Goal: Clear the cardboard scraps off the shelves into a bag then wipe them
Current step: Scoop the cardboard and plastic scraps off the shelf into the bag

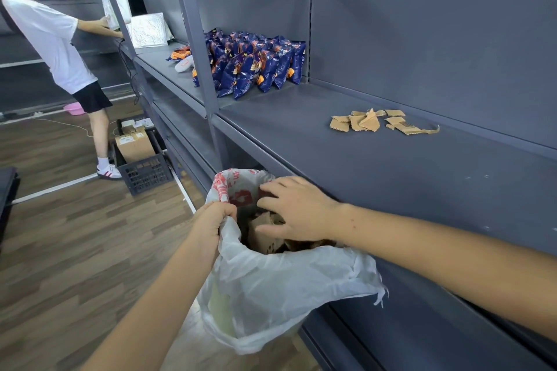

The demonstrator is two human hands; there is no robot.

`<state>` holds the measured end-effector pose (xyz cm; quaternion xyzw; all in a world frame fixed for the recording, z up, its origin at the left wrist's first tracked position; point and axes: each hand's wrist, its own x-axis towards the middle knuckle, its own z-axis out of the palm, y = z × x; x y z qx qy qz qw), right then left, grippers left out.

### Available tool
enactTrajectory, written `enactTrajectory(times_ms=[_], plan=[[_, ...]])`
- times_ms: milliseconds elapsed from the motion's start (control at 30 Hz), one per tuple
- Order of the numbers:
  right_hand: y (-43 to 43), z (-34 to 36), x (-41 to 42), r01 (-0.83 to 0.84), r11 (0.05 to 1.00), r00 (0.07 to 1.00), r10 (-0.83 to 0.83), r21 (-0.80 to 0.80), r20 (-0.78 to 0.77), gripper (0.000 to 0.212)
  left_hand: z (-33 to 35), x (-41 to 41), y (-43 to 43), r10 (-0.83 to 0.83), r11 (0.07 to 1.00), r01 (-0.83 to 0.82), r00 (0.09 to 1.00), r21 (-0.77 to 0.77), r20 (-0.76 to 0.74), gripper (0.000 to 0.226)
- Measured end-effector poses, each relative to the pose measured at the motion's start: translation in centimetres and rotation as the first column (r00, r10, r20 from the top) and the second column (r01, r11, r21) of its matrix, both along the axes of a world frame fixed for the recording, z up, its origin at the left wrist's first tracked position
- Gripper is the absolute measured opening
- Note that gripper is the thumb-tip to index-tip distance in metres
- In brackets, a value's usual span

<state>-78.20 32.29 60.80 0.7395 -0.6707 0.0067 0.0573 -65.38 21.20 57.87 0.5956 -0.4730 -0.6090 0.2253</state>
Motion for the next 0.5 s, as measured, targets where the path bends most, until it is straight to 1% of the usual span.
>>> enactTrajectory(times_ms=[33, 100, 233, 267, 367, 400, 500], plan=[[-0.2, 0.1, -0.5, 0.017, 0.999, 1.000, -0.017, -0.031, 0.005, 0.054, 0.1, -0.1, 0.0, 0.003, 1.000, -0.003, 1.000, 0.001, 0.006, 0.036], [-0.8, 0.5, -1.8, 0.080, 0.994, 0.997, -0.079, -0.074, 0.018, 0.053, 0.2, -0.4, 0.0, -0.006, 1.000, 0.006, 1.000, -0.018, 0.029, 0.033], [-2.5, 1.7, -6.2, 0.300, 0.950, 0.954, -0.298, -0.080, 0.035, 0.057, 0.1, -0.9, 0.0, 0.014, 1.000, -0.014, 0.999, -0.003, 0.047, 0.032], [-3.0, 1.9, -7.5, 0.367, 0.927, 0.930, -0.364, -0.075, 0.059, 0.059, -0.1, -0.8, -0.1, 0.023, 1.000, -0.023, 0.999, -0.001, 0.045, 0.033], [-4.0, 2.3, -11.2, 0.549, 0.835, 0.831, -0.539, -0.044, 0.141, 0.064, -0.1, -0.7, -0.1, 0.001, 1.000, -0.001, 0.999, -0.013, 0.037, 0.055], [-4.2, 2.4, -12.4, 0.598, 0.801, 0.794, -0.587, -0.034, 0.160, 0.065, 0.0, -0.7, 0.0, 0.006, 1.000, -0.006, 1.000, -0.019, 0.029, 0.057], [-4.3, 2.8, -15.5, 0.709, 0.705, 0.692, -0.697, 0.003, 0.191, 0.069, 0.0, -0.7, -0.1, 0.068, 0.997, -0.064, 0.992, -0.048, 0.102, 0.043]])
